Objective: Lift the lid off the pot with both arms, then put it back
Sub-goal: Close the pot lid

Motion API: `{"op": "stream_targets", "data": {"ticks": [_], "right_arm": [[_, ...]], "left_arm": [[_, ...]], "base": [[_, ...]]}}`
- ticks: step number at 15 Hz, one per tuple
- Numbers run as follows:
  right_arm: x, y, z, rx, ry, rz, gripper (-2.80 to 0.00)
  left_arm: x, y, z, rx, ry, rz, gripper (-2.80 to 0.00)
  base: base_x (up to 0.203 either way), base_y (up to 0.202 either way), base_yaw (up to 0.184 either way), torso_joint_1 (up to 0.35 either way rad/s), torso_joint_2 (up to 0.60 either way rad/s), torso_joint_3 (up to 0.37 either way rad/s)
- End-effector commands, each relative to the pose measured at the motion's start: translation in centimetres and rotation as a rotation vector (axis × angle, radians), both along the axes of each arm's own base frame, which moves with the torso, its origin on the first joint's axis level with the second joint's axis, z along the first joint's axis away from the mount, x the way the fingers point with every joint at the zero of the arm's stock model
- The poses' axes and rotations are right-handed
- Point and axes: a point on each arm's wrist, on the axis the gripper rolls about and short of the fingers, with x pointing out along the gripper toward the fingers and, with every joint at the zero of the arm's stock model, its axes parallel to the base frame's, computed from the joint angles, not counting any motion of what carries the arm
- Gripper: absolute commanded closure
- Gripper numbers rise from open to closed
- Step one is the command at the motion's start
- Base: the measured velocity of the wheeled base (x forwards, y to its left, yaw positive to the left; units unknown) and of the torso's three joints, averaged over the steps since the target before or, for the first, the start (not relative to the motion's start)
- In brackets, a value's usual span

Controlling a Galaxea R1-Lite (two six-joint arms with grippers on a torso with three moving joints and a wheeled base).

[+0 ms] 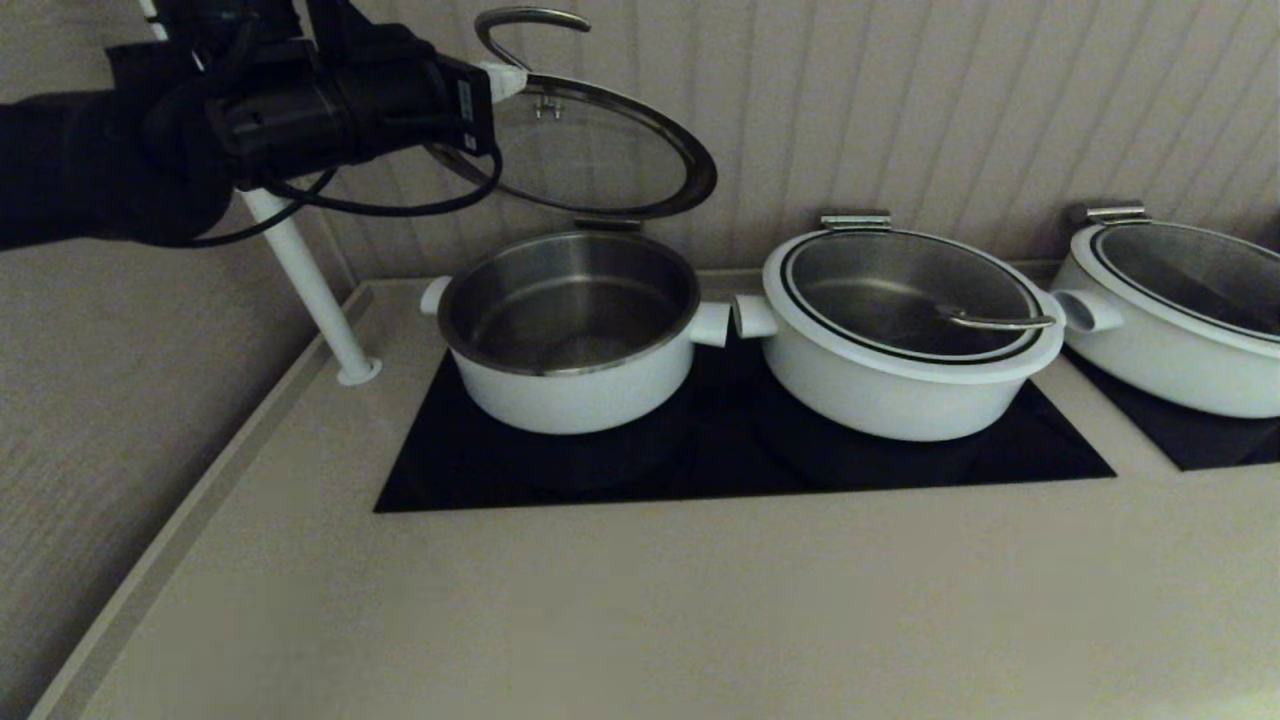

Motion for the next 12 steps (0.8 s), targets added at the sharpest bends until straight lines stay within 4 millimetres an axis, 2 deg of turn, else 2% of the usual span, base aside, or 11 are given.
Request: {"op": "stream_targets", "data": {"ticks": [1, 7, 10, 12], "right_arm": [[0.0, 0.0, 0.0, 0.0, -0.001, 0.001, 0.0], [0.0, 0.0, 0.0, -0.001, 0.0, 0.001, 0.0], [0.0, 0.0, 0.0, -0.001, 0.0, 0.001, 0.0], [0.0, 0.0, 0.0, 0.001, 0.0, 0.001, 0.0]], "left_arm": [[-0.6, 0.2, 0.1, 0.001, 0.0, -0.002, 0.0], [-0.1, 0.1, 1.2, -0.014, -0.051, 0.0, 0.0], [1.6, -0.4, 1.9, -0.02, -0.103, 0.006, 0.0], [2.8, -0.6, 1.3, -0.004, -0.104, 0.012, 0.0]], "base": [[0.0, 0.0, 0.0, 0.0, 0.0, 0.0], [0.0, 0.0, 0.0, 0.0, 0.0, 0.0], [0.0, 0.0, 0.0, 0.0, 0.0, 0.0], [0.0, 0.0, 0.0, 0.0, 0.0, 0.0]]}}
